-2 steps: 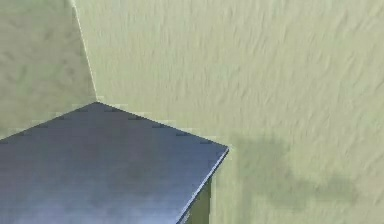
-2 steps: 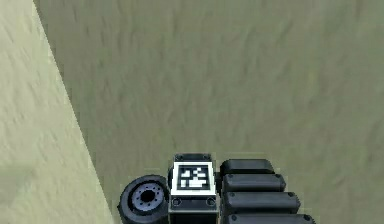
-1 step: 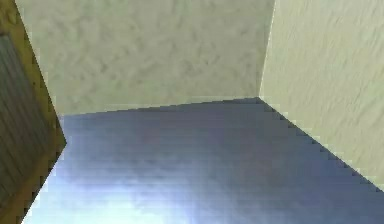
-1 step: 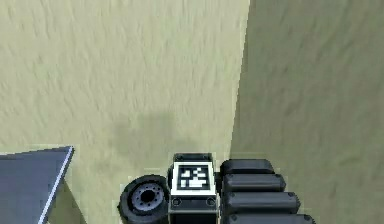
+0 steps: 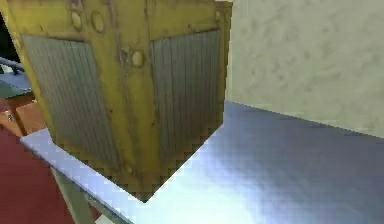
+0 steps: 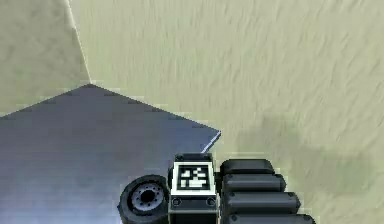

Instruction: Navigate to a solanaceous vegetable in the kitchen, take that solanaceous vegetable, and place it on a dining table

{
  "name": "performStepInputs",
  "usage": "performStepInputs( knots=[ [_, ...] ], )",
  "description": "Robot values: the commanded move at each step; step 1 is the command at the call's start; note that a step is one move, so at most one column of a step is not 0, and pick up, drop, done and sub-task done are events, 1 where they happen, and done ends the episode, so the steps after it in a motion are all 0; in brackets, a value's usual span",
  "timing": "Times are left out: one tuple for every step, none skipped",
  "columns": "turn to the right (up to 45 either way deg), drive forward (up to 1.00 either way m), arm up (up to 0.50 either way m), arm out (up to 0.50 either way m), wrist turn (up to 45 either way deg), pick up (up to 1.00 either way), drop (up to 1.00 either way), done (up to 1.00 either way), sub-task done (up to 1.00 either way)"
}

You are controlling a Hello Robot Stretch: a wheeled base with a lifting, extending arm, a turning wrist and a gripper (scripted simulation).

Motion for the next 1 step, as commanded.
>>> performStepInputs(
  knots=[
    [-45.0, 0.00, 0.00, 0.00, 0.0, 0.00, 0.00, 0.00, 0.00]
  ],
)
